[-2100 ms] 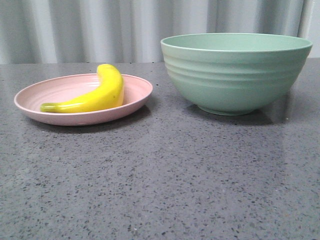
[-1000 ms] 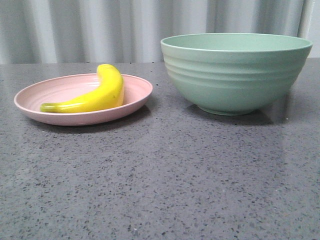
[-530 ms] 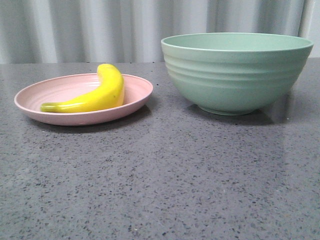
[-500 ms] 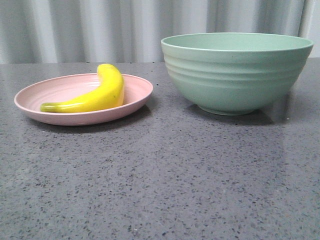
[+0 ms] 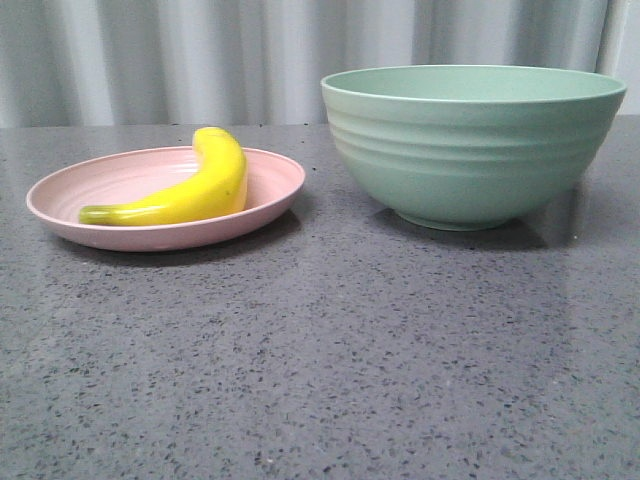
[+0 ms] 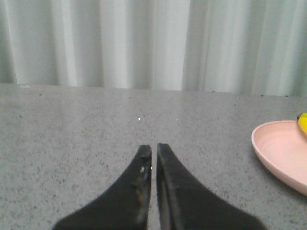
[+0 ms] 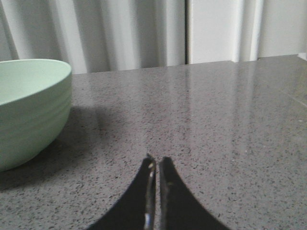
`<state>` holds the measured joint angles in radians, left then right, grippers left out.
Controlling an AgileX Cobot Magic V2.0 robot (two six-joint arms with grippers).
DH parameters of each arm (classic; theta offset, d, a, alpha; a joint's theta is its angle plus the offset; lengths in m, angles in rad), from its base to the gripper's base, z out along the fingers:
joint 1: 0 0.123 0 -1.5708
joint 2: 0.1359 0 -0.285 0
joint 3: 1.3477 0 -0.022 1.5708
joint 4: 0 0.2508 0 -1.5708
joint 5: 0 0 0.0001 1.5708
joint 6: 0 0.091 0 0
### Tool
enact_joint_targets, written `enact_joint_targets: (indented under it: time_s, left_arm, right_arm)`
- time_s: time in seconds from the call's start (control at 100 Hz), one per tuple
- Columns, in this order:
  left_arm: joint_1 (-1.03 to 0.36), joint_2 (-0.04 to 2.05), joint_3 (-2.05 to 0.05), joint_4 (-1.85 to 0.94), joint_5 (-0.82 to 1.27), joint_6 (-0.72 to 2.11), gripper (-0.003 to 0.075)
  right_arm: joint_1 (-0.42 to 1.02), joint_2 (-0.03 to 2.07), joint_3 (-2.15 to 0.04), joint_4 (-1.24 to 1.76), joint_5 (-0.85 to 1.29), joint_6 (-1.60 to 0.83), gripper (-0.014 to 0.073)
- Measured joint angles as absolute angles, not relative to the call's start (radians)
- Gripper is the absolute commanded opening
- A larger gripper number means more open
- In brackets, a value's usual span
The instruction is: Transfer banana from pink plate to green bowl
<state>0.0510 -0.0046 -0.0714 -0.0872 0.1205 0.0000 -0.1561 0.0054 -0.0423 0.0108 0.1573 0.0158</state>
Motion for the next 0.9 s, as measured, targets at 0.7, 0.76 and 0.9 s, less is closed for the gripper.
enact_joint_targets:
  time_s: [0.7,0.76,0.9]
  left_arm:
    - [0.051,0.346,-0.367,-0.091,0.223,0.006,0.0228]
    - [0.051,0.364,-0.367,-0.100,0.222,0.006,0.0342]
    - [0.051,0.384,-0.367,-0.109,0.190,0.000,0.0470]
  right_arm:
    - [-0.154,0.384,-0.366,0.058,0.417,0.016,-0.0079]
    - [-0.154,0.384,-0.366,0.058,0.417,0.016,-0.0079]
    - [-0.154,0.384,-0.366,0.060,0.417,0.016,-0.0079]
